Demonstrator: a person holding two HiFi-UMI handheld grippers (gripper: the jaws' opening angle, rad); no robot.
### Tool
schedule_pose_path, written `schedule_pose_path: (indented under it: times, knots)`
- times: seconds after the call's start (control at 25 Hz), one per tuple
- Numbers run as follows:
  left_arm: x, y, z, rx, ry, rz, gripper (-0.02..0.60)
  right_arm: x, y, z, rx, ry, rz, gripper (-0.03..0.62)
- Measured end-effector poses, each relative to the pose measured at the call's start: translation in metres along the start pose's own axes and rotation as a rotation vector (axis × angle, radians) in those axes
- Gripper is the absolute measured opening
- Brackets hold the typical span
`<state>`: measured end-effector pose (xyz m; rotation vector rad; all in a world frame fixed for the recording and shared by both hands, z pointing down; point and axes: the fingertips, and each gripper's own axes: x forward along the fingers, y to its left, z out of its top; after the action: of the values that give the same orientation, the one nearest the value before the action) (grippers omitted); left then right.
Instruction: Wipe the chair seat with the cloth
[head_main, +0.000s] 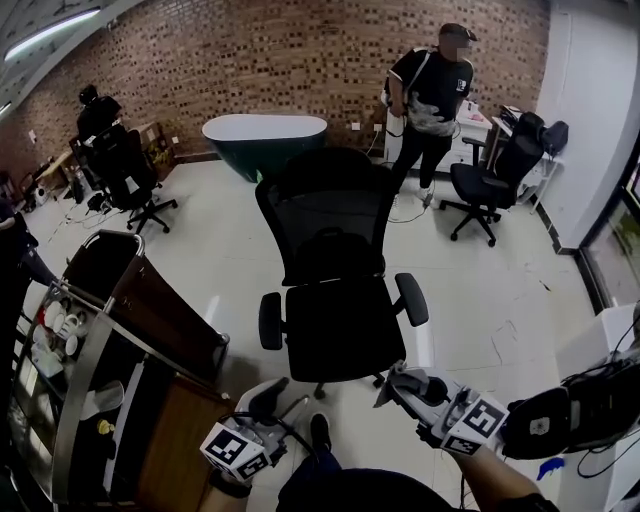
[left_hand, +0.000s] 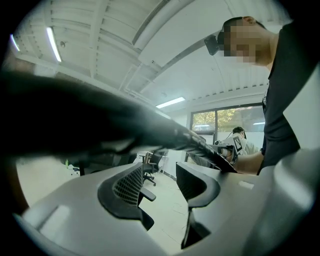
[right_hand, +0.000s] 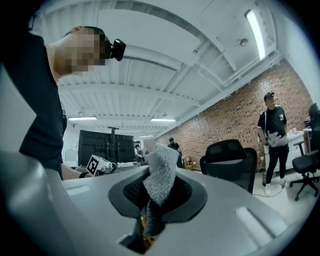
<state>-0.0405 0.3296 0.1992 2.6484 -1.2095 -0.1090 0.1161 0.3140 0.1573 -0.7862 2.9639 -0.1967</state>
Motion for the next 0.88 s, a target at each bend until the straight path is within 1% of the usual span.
schedule_pose_path:
  times: [0.24,0.44,0.64,0.8,0.88]
  knots:
    - [0.051,0.093,0.019,-0.025,0.020,-0.065,0.227,0.089,-0.061,-0.003,0.019,0.032,-0.056,0.051]
    - [0.079,0.157,0.018,-0.034,0.075,-0.119,0.227,0.158,-0.096,-0.006,0.039,0.020,-0.088,0.051]
    - [0.103,0.193,0.010,-0.072,0.098,-0.131,0.230,0.197,-0.127,-0.023,0.052,0.060,-0.085,0.051]
    - [0.117,0.212,-0.004,-0.115,0.137,-0.116,0.230,0.218,-0.150,-0.045,0.087,0.104,-0.074,0.051]
    - [0.124,0.219,-0.008,-0.125,0.144,-0.104,0.230,0.227,-0.160,-0.054,0.104,0.124,-0.059,0.051]
